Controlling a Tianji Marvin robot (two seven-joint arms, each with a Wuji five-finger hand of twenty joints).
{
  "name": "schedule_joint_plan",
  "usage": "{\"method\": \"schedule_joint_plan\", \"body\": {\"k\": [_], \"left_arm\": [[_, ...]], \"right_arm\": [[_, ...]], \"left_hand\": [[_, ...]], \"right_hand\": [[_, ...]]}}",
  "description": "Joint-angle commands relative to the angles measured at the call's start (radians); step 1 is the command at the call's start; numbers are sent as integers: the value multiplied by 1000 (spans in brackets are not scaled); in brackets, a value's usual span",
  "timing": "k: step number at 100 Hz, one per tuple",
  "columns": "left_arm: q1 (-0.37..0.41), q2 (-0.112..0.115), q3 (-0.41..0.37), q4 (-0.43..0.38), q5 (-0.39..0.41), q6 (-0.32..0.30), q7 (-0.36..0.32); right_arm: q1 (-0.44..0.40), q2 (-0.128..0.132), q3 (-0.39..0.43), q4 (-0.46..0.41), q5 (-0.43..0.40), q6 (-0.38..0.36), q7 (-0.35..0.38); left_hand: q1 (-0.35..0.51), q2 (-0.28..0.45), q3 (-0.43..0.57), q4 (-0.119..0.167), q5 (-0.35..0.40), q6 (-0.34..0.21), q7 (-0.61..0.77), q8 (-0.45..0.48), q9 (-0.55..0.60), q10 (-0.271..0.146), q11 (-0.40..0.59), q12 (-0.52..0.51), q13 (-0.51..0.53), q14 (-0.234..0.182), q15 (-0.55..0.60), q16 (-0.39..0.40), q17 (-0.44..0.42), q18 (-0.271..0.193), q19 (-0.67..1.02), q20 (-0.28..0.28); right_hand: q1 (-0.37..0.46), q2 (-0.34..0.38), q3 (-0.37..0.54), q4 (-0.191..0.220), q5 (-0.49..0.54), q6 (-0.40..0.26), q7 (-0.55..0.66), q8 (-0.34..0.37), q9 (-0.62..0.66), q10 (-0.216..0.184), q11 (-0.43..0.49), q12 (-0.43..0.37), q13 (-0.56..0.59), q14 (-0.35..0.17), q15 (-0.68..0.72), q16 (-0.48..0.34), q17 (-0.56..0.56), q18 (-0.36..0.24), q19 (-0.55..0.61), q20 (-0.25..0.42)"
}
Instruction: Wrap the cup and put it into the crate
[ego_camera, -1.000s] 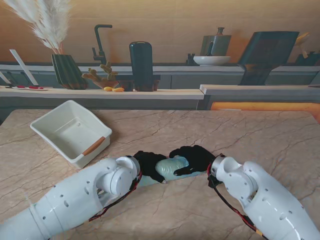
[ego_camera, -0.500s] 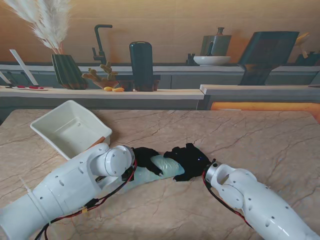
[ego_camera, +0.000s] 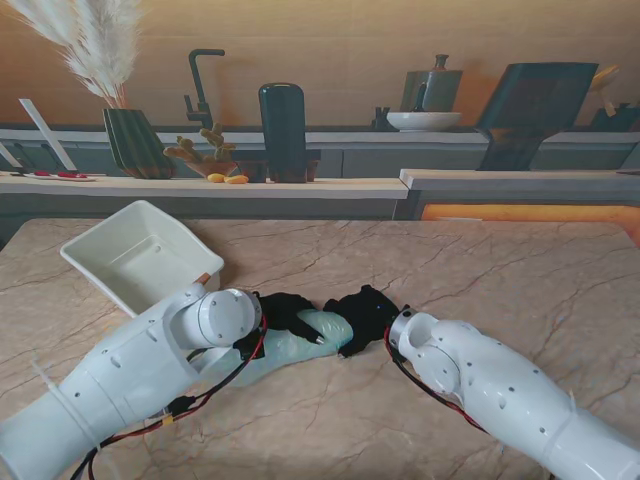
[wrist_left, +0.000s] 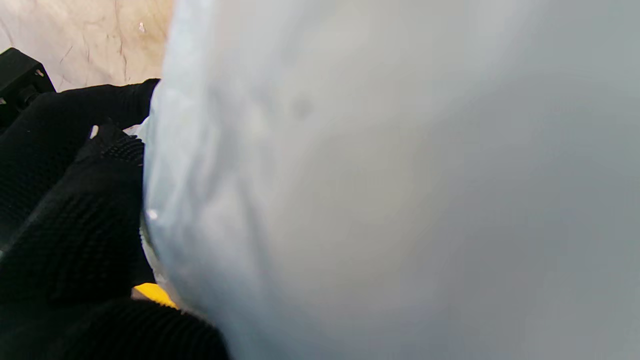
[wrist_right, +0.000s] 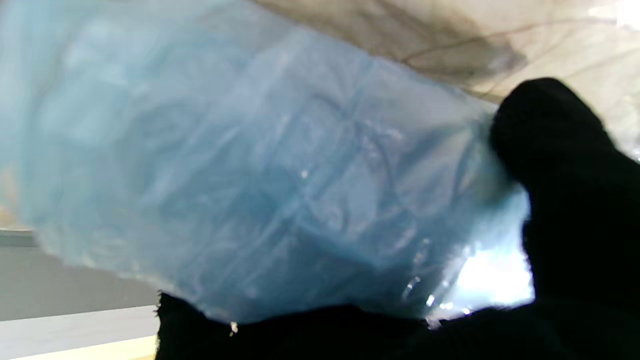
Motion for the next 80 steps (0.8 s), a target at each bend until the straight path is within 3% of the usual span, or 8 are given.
{"method": "schedule_joint_plan", "body": {"k": [1,18,39,59,71,80], "left_arm": [[74,9,4,28,16,17,14],[179,5,-120,-60,106,-9,133],[317,7,-238,-185,286,-124,278],[407,35,-294,-283,464,-247,292],[438,58,-297,-336,545,-267,220],[440,64,-268,-336,613,-272,228]], "right_arm": [[-15,-5,-24,18,-15,0,44],[-2,1,-25,-41,129,88,279],[52,19,-61,-82,270,208,495],[112,31,-101,-82,402,285,633],[168,28,-153,-51,512,316,708],[215,19,-203,-19,590,336,755]], "left_hand": [[9,74,16,28,-16,-112,-10,-8,-71,61,-30,-8,-4,245,-214,-119,51,160,-127,-31],[5,78,1,30,-61,-106,-37,-21,-87,67,-33,-8,-4,250,-209,-114,60,168,-124,-19],[18,66,11,34,-71,-101,-46,-32,-90,73,-29,-7,7,256,-201,-110,74,189,-112,-6],[8,61,42,33,-94,-108,-46,-41,-119,75,-35,-13,-3,248,-209,-116,69,194,-116,-5],[-5,74,58,26,-127,-113,-61,-65,-163,67,-58,-34,-37,241,-243,-140,56,182,-173,-29],[-5,64,53,29,-134,-117,-63,-68,-176,72,-64,-37,-54,247,-255,-146,55,189,-185,-30]], "right_hand": [[288,139,313,13,295,-287,313,-9,116,-9,72,47,135,-28,126,36,15,30,59,-6],[310,100,407,37,335,-256,325,65,125,41,147,127,123,20,253,126,3,22,120,6],[306,81,444,110,340,-216,301,136,100,96,208,166,96,63,367,174,19,-63,303,80],[319,77,442,105,334,-195,291,149,84,114,212,175,75,80,384,181,2,-79,352,89],[325,76,438,100,332,-186,285,153,78,120,212,180,67,85,391,187,-9,-80,360,91],[329,80,433,93,326,-178,279,158,73,126,213,186,62,88,398,194,-14,-84,369,95]]}}
